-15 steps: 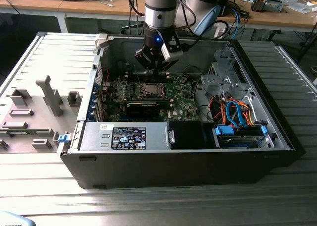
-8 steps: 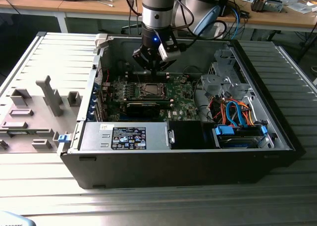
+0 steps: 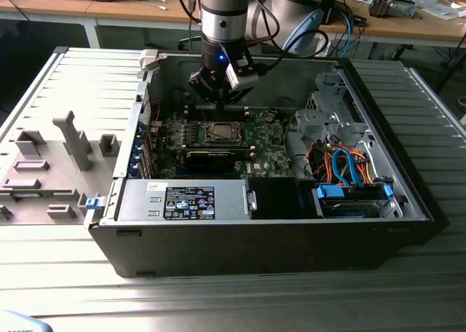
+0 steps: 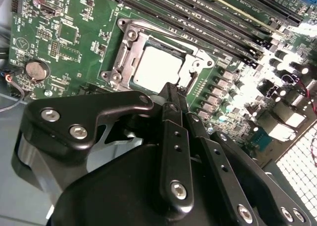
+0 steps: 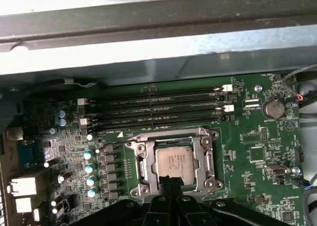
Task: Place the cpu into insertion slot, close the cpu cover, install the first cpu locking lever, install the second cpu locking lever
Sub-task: 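Install the first cpu locking lever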
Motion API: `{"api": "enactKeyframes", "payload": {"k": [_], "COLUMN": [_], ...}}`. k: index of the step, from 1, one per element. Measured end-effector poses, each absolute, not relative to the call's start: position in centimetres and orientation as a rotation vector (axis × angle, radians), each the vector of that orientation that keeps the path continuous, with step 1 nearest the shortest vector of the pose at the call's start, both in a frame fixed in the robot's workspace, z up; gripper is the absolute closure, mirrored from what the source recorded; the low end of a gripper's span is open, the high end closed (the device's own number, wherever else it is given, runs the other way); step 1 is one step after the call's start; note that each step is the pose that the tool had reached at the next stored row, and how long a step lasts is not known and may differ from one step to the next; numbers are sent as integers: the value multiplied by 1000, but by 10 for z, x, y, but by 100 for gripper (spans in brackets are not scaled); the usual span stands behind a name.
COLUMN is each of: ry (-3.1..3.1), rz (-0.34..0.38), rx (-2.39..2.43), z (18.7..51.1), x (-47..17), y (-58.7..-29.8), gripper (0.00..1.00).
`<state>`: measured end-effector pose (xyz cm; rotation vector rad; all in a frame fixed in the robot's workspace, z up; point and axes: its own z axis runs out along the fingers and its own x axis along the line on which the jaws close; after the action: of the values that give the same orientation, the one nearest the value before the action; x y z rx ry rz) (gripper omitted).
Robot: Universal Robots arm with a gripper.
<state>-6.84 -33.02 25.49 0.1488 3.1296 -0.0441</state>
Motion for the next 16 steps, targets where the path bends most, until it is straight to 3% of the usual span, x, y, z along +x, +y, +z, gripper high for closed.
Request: {"api": "enactKeyframes", "payload": {"k": [16], "ry": [3130], "rz": [-44], "rx": [149], "z": [255], "x": [-82], "y": [-330], "gripper": [89]}}
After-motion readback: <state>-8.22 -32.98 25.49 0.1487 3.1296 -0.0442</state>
